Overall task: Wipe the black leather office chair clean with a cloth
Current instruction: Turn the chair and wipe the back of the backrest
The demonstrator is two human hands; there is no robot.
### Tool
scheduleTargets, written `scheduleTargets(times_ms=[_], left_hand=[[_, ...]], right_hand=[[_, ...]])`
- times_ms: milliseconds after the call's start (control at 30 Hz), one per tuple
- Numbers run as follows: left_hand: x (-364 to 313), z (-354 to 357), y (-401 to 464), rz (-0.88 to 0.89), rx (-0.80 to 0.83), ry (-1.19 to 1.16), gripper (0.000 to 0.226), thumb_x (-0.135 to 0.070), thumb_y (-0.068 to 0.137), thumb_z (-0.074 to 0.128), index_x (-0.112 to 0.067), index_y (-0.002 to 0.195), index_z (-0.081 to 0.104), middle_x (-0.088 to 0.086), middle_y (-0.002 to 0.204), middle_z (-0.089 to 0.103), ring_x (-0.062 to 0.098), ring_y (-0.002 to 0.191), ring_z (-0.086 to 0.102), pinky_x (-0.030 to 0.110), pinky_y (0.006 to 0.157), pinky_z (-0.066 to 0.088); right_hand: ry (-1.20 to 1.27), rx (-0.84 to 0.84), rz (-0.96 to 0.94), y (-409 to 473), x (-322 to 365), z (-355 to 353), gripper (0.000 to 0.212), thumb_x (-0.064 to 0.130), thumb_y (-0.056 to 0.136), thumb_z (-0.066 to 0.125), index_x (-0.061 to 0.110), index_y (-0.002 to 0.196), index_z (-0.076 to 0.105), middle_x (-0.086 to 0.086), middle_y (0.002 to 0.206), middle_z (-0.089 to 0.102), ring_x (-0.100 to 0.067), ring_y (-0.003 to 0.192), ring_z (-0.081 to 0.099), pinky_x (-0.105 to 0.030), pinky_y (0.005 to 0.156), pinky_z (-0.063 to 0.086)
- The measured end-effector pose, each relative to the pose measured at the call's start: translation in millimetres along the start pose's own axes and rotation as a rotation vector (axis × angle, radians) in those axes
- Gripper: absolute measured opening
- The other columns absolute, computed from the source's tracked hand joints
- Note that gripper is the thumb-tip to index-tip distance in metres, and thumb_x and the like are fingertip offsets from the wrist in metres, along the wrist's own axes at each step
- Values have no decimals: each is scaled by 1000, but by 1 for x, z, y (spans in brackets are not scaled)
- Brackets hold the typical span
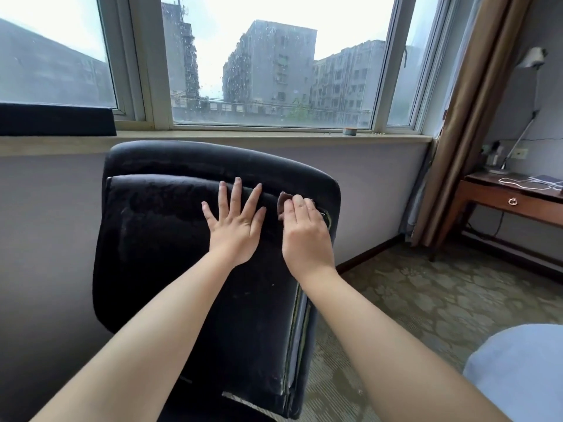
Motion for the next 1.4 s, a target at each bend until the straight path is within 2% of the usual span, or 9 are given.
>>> scheduleTargets(times_ms=[233,400,533,667,933,1067,1200,1300,1400], left_hand=[[-9,2,-10,49,-12,20,52,-45,102,19,-45,149,-5,-5,159,-22,23,142,-29,58,112,-14],[-13,3,-14,54,14,15,53,-45,102,21,-46,149,-2,-7,159,-21,22,142,-29,59,113,-12],[-20,2,-17,58,-31,-5,53,-42,103,23,-40,152,4,-3,160,-15,25,144,-24,59,113,-11],[-32,4,-24,104,-55,33,53,-40,103,24,-36,153,6,-2,161,-12,26,145,-21,59,113,-9],[-44,9,-26,142,-32,75,53,-41,103,21,-39,152,0,-10,160,-14,23,144,-24,63,111,-10],[-45,8,-24,122,-33,75,53,-40,103,22,-37,152,2,-8,160,-13,24,145,-21,63,111,-9],[-47,8,-22,124,-42,58,52,-40,103,22,-38,152,5,-8,161,-11,24,145,-22,63,110,-10],[-47,14,-24,123,-51,68,52,-44,101,13,-38,152,2,-8,160,-13,23,144,-24,62,110,-12],[-44,18,-22,124,-57,69,65,-51,88,-4,-39,151,-1,-8,160,-14,21,144,-25,60,109,-16]], right_hand=[[29,25,58,13,11,1,39,1,69,76,-7,107,66,-23,105,67,-36,99,64,-42,86,53],[40,29,-15,4,-6,-7,42,-3,67,77,-7,107,67,-24,107,67,-36,101,65,-43,86,52],[19,9,-9,-14,-26,-17,45,-7,67,77,-8,110,65,-25,110,65,-38,104,63,-44,88,50],[26,-3,-15,-1,-17,-15,39,-4,67,78,-7,104,68,-23,104,67,-35,98,65,-41,85,53],[60,-44,-17,-30,-34,-16,41,-4,76,67,-7,117,61,-24,118,62,-38,111,60,-47,89,51],[109,-30,40,-25,-26,-14,53,-5,66,79,-9,116,61,-26,115,63,-40,108,61,-46,87,50],[140,-57,56,-15,-23,-14,50,-5,67,79,-9,114,62,-26,114,64,-39,107,62,-44,88,50],[135,-71,91,-31,-20,-11,52,-6,69,78,-10,117,60,-26,118,61,-39,111,59,-43,91,48],[170,-58,113,-37,-19,-4,51,-5,73,75,-10,121,57,-27,122,59,-39,117,55,-44,96,43]])
Point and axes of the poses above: each hand's wrist, its own y-axis towards the middle knuckle, its own z-axis out of the palm, x = y × z, the point moved 5 cm from there along y, towards the middle knuckle
